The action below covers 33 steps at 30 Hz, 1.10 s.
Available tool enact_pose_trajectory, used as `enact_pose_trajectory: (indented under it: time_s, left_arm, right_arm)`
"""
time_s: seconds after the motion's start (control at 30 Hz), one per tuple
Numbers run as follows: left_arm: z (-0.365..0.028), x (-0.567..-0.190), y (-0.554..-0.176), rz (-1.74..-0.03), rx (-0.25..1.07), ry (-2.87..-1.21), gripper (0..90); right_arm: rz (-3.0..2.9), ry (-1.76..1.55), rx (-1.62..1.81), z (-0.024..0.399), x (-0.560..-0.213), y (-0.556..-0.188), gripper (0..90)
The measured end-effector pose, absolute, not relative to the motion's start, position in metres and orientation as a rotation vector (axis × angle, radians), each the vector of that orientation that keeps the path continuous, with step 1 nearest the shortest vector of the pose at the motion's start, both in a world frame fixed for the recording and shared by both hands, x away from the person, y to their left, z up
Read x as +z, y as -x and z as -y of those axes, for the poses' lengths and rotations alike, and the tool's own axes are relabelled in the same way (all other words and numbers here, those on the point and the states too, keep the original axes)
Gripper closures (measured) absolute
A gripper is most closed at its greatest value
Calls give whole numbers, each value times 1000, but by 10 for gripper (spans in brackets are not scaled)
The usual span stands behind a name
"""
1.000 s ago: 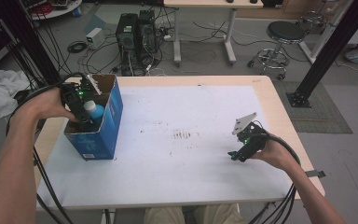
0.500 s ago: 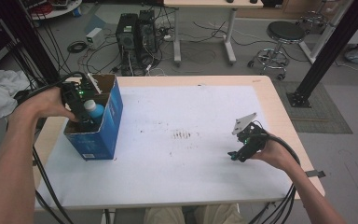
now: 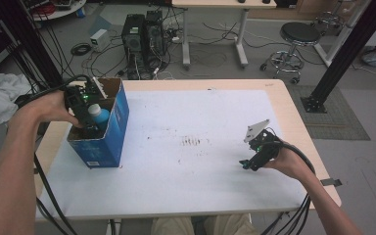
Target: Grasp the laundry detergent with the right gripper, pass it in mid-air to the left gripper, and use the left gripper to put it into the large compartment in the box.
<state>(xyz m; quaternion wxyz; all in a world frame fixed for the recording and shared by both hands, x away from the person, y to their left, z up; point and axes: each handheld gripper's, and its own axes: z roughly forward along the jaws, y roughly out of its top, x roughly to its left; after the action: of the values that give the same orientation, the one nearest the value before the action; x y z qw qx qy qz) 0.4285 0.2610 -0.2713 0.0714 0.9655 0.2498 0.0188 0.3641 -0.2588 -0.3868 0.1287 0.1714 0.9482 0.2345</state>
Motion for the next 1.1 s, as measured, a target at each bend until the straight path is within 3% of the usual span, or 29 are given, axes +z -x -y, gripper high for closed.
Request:
enact_pose_trajectory:
  time_s: [0.83,1.1]
  left_arm:
    - [-266,-240,-432,-779,169,-2885,211]
    - [-254,-208,-425,-726,289,-2878,211]
  right_arm:
    - [-2753,-504,681,259,-387,-363,130]
    - [-2752,-505,684,259,-387,-363,130]
